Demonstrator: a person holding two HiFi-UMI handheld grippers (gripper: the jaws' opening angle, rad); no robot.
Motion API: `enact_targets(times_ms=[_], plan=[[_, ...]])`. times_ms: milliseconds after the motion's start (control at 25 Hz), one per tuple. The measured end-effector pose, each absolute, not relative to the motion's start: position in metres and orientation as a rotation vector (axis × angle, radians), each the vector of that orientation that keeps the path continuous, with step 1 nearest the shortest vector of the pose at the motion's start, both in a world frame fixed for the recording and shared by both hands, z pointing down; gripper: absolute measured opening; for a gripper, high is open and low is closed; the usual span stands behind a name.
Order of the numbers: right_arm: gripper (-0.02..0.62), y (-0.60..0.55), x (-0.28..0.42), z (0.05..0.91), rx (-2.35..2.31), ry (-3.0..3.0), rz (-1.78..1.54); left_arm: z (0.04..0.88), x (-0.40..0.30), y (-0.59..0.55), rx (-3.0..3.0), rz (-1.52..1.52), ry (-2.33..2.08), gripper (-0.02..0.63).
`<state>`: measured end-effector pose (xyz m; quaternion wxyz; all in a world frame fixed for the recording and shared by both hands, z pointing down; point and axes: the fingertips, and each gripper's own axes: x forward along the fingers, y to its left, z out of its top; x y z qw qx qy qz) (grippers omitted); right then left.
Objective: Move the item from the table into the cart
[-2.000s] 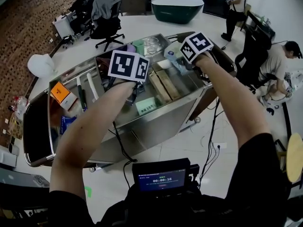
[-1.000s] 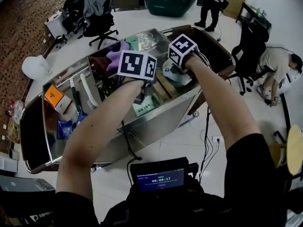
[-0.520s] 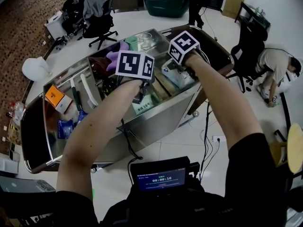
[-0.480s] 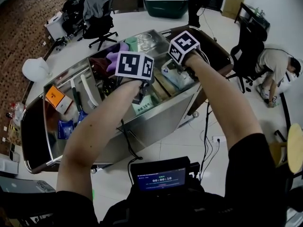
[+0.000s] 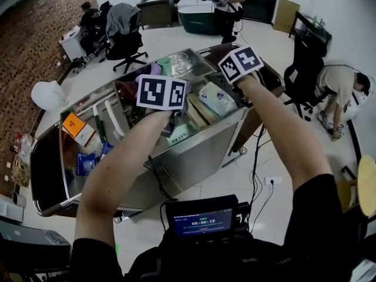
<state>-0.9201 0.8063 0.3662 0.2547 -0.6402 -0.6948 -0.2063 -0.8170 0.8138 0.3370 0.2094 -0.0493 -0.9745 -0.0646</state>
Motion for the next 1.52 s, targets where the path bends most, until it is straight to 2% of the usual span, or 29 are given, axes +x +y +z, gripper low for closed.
enact_targets(times_ms=[80,320,560,800,960,1320,1520], plan=[[0.009,0.793,-0.915,0.348,-1.786,-1.960,-0.497,0.328,-0.805,0.807,-0.128,-0.165,-2.758,0.000],[0.009,0.755,-0.904,0.332,-1.869,-2.045,-0.368,0.304,-0.770,0.801,-0.198,-0.103,-2.912,0.000],[0.009,0.723,-0.880,0.301,-2.010,-2.134,-0.142,0.284,-0.738,0.780,-0.220,0.164,-2.991,0.000],[0.009,0.691,-0.852,0.302,-2.149,-2.160,-0.064,0.266,-0.687,0.762,-0.274,0.018,-3.237,0.000],[0.009,0.676,-0.844,0.308,-2.155,-2.222,-0.003,0.274,-0.664,0.765,-0.440,0.160,-3.248,0.000],[0.009,0.658,-0.832,0.329,-2.179,-2.285,0.093,0.302,-0.648,0.766,-0.492,0.136,-3.266,0.002],[0.009,0.654,-0.835,0.342,-2.152,-2.299,0.133,0.312,-0.655,0.757,-0.509,0.366,-3.245,0.002]])
